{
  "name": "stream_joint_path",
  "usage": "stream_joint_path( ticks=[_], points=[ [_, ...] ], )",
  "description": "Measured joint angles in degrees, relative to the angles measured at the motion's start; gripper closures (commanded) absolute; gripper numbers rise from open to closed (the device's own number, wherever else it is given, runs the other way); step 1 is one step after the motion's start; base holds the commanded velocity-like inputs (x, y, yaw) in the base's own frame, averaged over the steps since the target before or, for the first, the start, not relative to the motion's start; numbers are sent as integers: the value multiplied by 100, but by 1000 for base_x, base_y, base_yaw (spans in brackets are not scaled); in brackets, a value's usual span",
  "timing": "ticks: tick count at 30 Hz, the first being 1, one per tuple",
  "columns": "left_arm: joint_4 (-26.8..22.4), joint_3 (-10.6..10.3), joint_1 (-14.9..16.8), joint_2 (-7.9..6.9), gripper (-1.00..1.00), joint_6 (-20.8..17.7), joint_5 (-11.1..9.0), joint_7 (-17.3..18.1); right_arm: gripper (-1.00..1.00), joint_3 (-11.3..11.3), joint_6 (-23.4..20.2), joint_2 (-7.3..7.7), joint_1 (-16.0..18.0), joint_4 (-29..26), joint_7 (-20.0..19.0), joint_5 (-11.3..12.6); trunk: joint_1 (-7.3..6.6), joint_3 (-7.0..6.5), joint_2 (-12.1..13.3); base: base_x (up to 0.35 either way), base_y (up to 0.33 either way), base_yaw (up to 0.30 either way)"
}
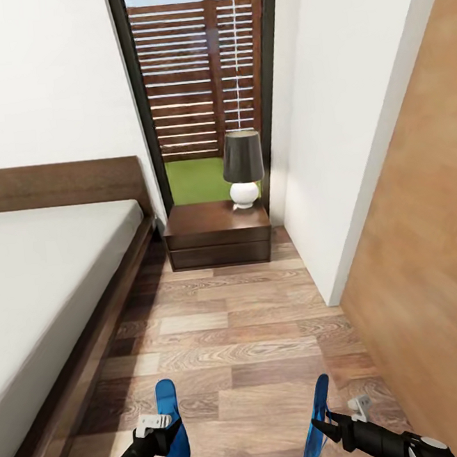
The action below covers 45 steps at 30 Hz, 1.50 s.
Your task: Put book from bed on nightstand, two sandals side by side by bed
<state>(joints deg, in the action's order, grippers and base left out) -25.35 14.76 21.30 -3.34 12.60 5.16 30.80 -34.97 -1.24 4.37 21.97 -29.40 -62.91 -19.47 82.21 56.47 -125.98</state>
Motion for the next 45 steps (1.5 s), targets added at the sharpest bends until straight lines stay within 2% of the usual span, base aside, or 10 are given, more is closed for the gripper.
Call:
stream_joint_path(
  ticks=[45],
  points=[
    [0,0,0,3,100,0,4,0,100,2,2,0,2,0,0,0,0,0,0,331,0,0]
  ],
)
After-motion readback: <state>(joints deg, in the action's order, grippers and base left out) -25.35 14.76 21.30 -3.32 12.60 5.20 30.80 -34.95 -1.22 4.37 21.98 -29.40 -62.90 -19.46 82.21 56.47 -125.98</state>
